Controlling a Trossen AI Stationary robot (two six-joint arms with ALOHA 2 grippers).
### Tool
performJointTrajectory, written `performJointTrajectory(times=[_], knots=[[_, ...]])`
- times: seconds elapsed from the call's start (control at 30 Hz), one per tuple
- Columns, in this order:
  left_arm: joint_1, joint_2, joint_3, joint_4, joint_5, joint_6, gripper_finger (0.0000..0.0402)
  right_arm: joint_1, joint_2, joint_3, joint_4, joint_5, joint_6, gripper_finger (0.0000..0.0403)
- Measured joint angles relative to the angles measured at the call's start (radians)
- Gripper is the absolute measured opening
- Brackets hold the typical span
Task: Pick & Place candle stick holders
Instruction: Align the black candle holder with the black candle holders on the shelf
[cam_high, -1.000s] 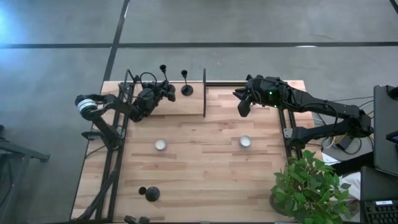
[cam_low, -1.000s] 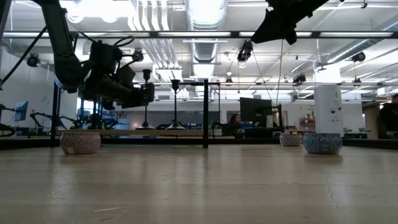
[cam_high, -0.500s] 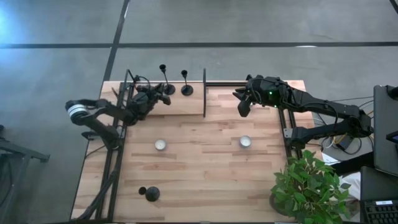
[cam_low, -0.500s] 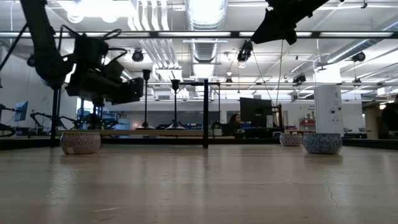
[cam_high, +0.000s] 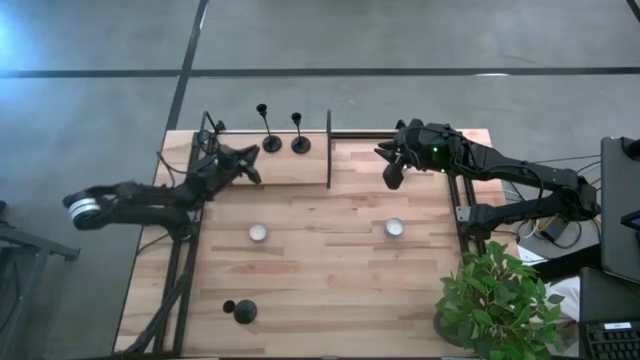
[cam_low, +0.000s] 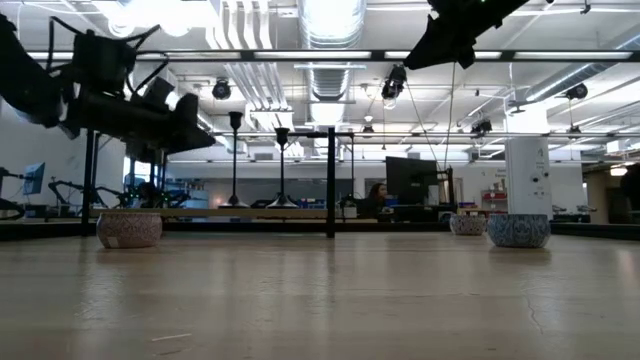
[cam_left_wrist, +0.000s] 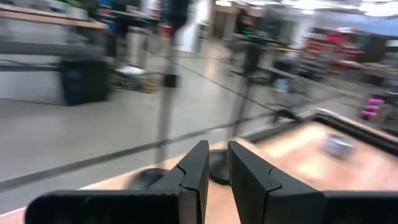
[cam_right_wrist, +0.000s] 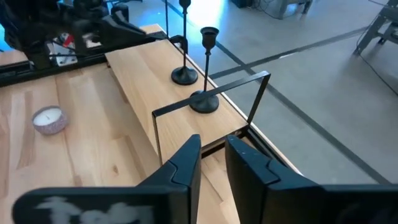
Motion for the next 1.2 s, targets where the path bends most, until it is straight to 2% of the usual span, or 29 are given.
performJointTrajectory(times=[0.23, 0.43, 0.6, 0.93, 1.07, 1.2], knots=[[-0.001, -0.182, 0.065, -0.24, 0.268, -0.016, 0.0063, 0.0, 0.0, 0.0, 0.0, 0.0, 0.0, 0.0059], [0.0, -0.307, 0.208, -0.618, 0.488, -0.014, 0.0063, 0.0, 0.0, 0.0, 0.0, 0.0, 0.0, 0.0065], [0.0, -0.387, 0.37, -0.916, 0.611, 0.02, 0.0063, 0.0, 0.0, 0.0, 0.0, 0.0, 0.0, 0.0074], [-0.002, -0.453, 0.797, -1.514, 0.632, 0.191, 0.0062, 0.0, 0.0, 0.0, 0.0, 0.0, 0.0, 0.0088], [-0.009, -0.475, 0.872, -1.705, 0.633, 0.2, 0.0051, 0.0, 0.0, 0.0, 0.0, 0.0, -0.001, 0.0087], [-0.031, -0.523, 0.876, -1.782, 0.656, 0.164, 0.0021, 0.0, 0.0, 0.0, 0.001, 0.0, 0.0, 0.0079]])
